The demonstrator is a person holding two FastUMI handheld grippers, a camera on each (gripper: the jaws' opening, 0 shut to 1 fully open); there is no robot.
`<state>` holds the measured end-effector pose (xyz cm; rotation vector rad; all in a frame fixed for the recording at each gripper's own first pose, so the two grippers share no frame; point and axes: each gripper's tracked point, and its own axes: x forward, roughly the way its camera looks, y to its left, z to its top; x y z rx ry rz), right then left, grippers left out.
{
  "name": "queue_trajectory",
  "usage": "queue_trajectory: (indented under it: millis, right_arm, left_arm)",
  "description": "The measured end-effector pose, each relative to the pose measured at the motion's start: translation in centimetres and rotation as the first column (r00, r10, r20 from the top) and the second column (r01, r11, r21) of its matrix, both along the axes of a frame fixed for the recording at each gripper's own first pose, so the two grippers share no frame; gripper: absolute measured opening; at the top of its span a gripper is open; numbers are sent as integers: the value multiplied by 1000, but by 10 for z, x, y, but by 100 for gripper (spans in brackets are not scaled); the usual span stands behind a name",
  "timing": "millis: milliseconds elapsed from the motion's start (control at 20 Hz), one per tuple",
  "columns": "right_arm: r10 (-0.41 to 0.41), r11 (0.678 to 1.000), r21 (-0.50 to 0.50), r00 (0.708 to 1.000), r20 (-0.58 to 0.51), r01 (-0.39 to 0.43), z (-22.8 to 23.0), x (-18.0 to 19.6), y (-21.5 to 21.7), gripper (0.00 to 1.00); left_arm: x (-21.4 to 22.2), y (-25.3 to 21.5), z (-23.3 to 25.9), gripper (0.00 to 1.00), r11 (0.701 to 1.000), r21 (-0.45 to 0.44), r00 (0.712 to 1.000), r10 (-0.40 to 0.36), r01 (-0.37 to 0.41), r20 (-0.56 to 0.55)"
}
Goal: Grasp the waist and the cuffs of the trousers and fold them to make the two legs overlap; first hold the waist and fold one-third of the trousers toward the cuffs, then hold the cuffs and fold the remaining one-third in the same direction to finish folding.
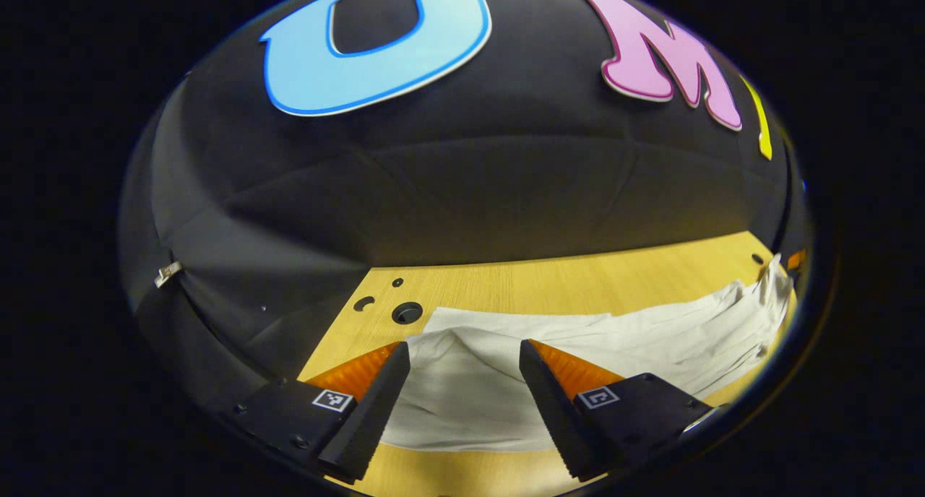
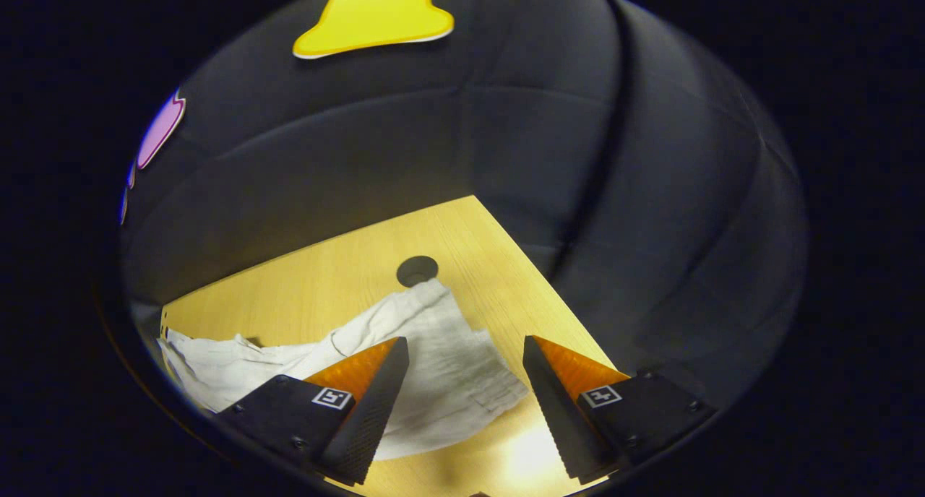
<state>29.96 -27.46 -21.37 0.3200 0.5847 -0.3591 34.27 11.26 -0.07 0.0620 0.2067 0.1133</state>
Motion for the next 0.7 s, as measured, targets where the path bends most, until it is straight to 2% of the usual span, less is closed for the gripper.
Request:
queue_trajectory:
  millis: [300, 600, 700]
  right_arm:
    - [-76, 993, 95, 997, -13, 76, -30, -17, -5, 99]
    - [-96, 987, 126, 995, -38, 100, -53, -20, 0, 99]
    - [-91, 992, 90, 995, -35, 94, -55, -17, 1, 100]
  left_arm:
    - [-45, -5, 13, 97, 986, -164, 998, 46, -38, 47]
    - [-79, -3, -4, 98, 980, -182, 997, 81, -77, 16]
    - [-90, 4, -2, 98, 982, -158, 993, 113, -107, 28]
